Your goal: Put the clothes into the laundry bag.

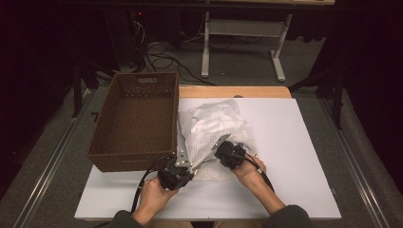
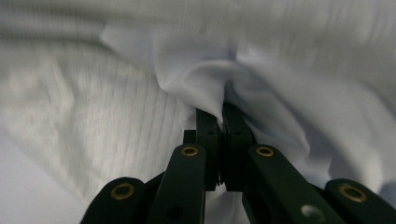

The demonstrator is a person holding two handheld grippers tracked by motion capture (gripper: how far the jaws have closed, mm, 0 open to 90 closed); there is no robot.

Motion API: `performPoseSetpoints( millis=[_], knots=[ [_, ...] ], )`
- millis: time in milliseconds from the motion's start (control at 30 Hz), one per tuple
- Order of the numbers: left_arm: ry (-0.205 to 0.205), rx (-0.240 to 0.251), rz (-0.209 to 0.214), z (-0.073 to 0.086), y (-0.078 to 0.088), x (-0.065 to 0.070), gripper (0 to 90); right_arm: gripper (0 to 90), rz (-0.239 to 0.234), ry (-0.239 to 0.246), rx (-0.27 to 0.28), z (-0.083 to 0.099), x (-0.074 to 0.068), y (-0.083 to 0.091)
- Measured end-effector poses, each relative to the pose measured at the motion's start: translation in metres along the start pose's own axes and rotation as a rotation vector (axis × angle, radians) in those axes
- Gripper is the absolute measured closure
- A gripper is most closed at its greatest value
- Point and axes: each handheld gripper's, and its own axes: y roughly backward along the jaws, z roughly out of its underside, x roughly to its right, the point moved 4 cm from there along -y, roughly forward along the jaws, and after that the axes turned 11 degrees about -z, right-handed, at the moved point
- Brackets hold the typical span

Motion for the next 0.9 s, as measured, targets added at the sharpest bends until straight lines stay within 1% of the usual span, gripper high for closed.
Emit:
performPoseSetpoints(
  millis=[67,167,300,333,367,400,433,467,533,567,600,667,733,833,867,900],
  knots=[
    [-0.002,0.005,0.001,-0.001,0.001,0.0,87.9,89.0,0.006,-0.022,0.045,-0.011,0.003,0.0],
    [-0.001,0.011,-0.002,-0.002,0.004,0.0,88.1,89.0,0.043,-0.055,0.072,-0.023,0.011,-0.004],
    [-0.005,0.015,-0.004,-0.002,0.005,-0.001,88.2,88.6,0.14,-0.072,0.052,-0.027,0.026,-0.02],
    [-0.009,0.014,-0.008,-0.001,0.005,-0.001,88.1,87.9,0.155,-0.081,0.058,-0.027,0.029,-0.025],
    [-0.016,0.011,-0.018,-0.001,0.004,-0.001,88.1,87.0,0.158,-0.094,0.062,-0.027,0.031,-0.027],
    [-0.019,0.01,-0.021,0.0,0.004,-0.001,88.0,85.2,0.155,-0.101,0.086,-0.027,0.032,-0.028],
    [-0.018,0.007,-0.019,0.0,0.003,-0.001,87.9,82.5,0.148,-0.102,0.084,-0.026,0.031,-0.027],
    [-0.016,0.006,-0.021,0.001,0.002,-0.001,87.7,77.5,0.138,-0.094,0.086,-0.026,0.029,-0.027],
    [-0.012,0.006,-0.021,0.001,0.002,-0.002,87.5,64.3,0.09,-0.091,0.084,-0.023,0.023,-0.022],
    [-0.011,0.005,-0.022,0.001,0.001,-0.003,87.4,59.5,0.059,-0.092,0.072,-0.021,0.019,-0.017],
    [-0.01,0.003,-0.022,0.001,0.001,-0.003,87.3,57.3,0.031,-0.101,0.072,-0.018,0.015,-0.013],
    [-0.009,0.001,-0.022,0.001,0.0,-0.003,87.1,54.2,0.005,-0.083,0.092,-0.012,0.009,0.0],
    [-0.01,-0.001,-0.022,0.002,0.0,-0.002,86.8,52.1,-0.011,-0.079,0.121,-0.005,0.004,0.014],
    [-0.005,0.0,-0.02,0.002,0.0,-0.003,86.3,52.7,-0.014,-0.057,0.166,0.008,-0.003,0.035],
    [-0.003,0.0,-0.02,0.002,0.0,-0.003,86.1,54.1,-0.009,-0.047,0.177,0.013,-0.004,0.041],
    [-0.002,0.001,-0.021,0.002,0.0,-0.003,86.0,55.6,-0.005,-0.048,0.186,0.019,-0.005,0.047]
  ],
)
